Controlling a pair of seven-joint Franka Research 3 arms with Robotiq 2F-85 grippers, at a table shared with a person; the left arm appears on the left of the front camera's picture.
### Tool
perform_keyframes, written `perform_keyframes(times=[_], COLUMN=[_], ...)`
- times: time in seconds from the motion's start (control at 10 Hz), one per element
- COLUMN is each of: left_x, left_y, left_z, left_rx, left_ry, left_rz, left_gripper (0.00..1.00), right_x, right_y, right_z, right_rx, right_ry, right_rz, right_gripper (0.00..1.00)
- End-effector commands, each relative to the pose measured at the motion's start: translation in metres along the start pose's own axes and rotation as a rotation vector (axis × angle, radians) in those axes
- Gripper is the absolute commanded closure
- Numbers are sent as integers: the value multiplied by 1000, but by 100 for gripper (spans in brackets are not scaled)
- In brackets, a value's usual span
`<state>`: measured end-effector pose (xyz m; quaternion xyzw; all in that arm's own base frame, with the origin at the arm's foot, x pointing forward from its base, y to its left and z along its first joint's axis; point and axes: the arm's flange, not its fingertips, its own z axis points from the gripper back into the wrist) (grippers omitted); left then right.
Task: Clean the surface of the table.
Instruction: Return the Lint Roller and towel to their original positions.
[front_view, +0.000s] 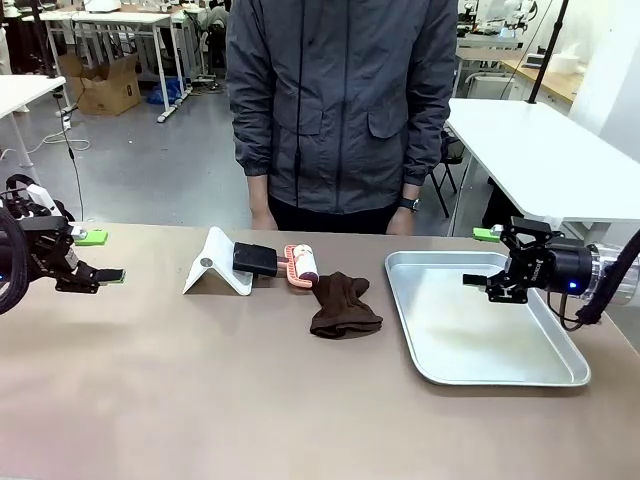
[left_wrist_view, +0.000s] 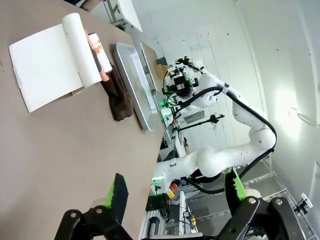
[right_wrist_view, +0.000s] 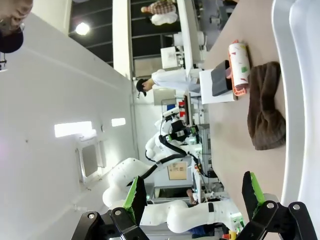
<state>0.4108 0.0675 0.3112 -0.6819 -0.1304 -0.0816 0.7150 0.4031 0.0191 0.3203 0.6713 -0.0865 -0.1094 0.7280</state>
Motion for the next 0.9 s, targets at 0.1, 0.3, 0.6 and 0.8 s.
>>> perform_keyframes(times=[0.1, 0.3, 0.6, 0.8], left_x=[-8, -8, -8, -8], left_y=[-7, -7, -7, -7], left_z=[-3, -3, -3, -3], left_rx=[9, 9, 9, 9], left_ry=[-10, -10, -10, -10], left_rz=[-11, -11, -11, -11], left_gripper=[0, 0, 0, 0], right_x=[-3, -3, -3, -3], right_y=[4, 4, 4, 4], right_z=[1, 1, 1, 1], right_rx=[-8, -8, -8, -8], right_ry=[24, 24, 24, 24], right_rz=[7, 7, 7, 7], right_gripper=[0, 0, 0, 0])
